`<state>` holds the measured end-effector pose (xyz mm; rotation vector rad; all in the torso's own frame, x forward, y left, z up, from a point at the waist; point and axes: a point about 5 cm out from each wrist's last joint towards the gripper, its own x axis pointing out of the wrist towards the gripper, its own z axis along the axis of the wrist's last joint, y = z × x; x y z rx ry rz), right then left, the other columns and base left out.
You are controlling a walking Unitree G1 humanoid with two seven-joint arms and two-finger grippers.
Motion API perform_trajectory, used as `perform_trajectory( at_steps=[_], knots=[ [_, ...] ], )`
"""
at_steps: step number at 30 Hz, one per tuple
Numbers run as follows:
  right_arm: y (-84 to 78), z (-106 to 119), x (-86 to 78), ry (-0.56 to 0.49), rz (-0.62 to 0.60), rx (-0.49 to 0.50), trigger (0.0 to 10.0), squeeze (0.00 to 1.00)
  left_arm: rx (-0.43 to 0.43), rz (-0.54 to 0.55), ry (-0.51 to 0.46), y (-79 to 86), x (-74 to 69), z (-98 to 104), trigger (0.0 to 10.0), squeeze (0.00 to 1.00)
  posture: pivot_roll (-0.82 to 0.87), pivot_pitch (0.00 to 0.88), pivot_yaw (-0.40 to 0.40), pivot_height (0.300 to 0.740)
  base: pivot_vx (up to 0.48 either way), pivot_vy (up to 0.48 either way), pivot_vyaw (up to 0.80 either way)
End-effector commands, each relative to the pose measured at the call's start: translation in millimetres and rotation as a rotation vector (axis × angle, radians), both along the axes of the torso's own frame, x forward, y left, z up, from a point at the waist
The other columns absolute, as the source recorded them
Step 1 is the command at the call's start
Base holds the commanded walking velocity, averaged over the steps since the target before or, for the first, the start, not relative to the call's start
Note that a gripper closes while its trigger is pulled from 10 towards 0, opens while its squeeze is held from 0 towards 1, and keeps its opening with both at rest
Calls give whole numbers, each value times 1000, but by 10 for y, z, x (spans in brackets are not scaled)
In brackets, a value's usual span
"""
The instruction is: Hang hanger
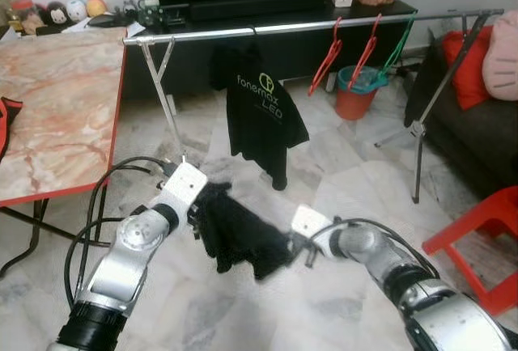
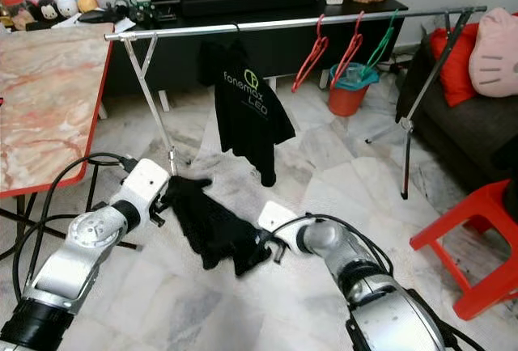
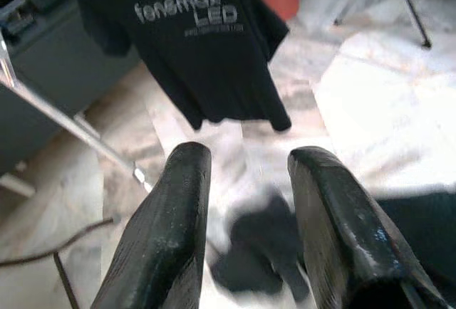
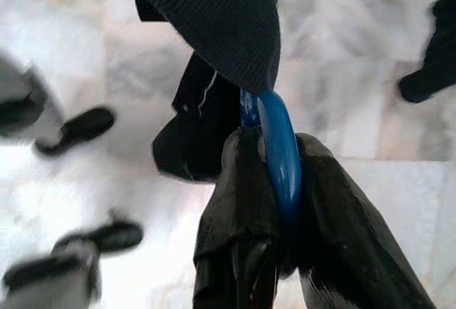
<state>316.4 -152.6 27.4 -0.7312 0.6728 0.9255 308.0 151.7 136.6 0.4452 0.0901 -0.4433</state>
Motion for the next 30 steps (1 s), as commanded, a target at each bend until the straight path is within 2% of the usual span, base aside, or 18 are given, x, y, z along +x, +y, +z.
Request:
perform_trajectory(
  at_steps=[1, 2, 5, 6, 8, 10, 13, 15, 22, 23, 24, 25, 30],
  knots=[
    [23, 107, 50, -36, 72, 16, 0, 0, -34, -15, -52, 11, -12, 91, 10000, 0, 41, 0, -19, 740, 0, 0, 0],
    [0, 117, 36, -24, 106, 13, 0, 0, -37, -74, -60, -30, -43, 116, 10000, 0, 41, 0, -19, 740, 0, 0, 0],
    [-48, 154, 26, -4, 174, -9, 0, 0, -7, -265, 11, -135, -186, 81, 10000, 0, 41, 0, -19, 740, 0, 0, 0],
    [-55, 165, 27, -2, 189, -16, 0, 0, 3, -299, 29, -147, -213, 64, 10000, 0, 30, 0, -23, 740, 0, 0, 0],
    [-66, 189, 32, -1, 222, -33, 0, 0, 23, -381, 84, -171, -283, 21, 10000, 0, 30, 0, -23, 740, 0, 0, 0],
    [-68, 233, 33, 16, 274, -34, 0, 0, 76, -507, 182, -195, -388, -77, 10000, 0, 29, 0, -27, 740, 0, 0, 0],
    [-52, 252, 26, 32, 312, -32, 0, 0, 121, -588, 256, -217, -466, -160, 10000, 0, 29, 0, -27, 740, 0, 0, 0],
    [3, 284, 13, 47, 381, -22, 0, 0, 147, -654, 285, -267, -498, -190, 10000, 0, 25, 0, -27, 740, 0, 0, 0],
    [100, 354, 27, 51, 464, -21, 0, 0, 165, -749, 291, -420, -484, -140, 10000, 0, 29, 0, -33, 740, 0, 0, 0],
    [116, 370, 35, 49, 473, -21, 0, 0, 162, -768, 291, -444, -482, -123, 10000, 678, 29, 0, -33, 740, 0, 0, 0],
    [125, 380, 40, 48, 479, -21, 0, 0, 160, -781, 292, -458, -481, -113, 10000, 678, 29, 0, -33, 740, 0, 0, 0],
    [132, 388, 44, 47, 482, -21, 0, 0, 161, -790, 292, -469, -483, -105, 10000, 1000, 29, 0, -33, 740, 0, 0, 0],
    [169, 435, 67, 44, 502, -19, 0, 0, 196, -853, 312, -520, -520, -94, 10000, 1000, 31, 0, -35, 740, 0, 0, 0]
  ],
)
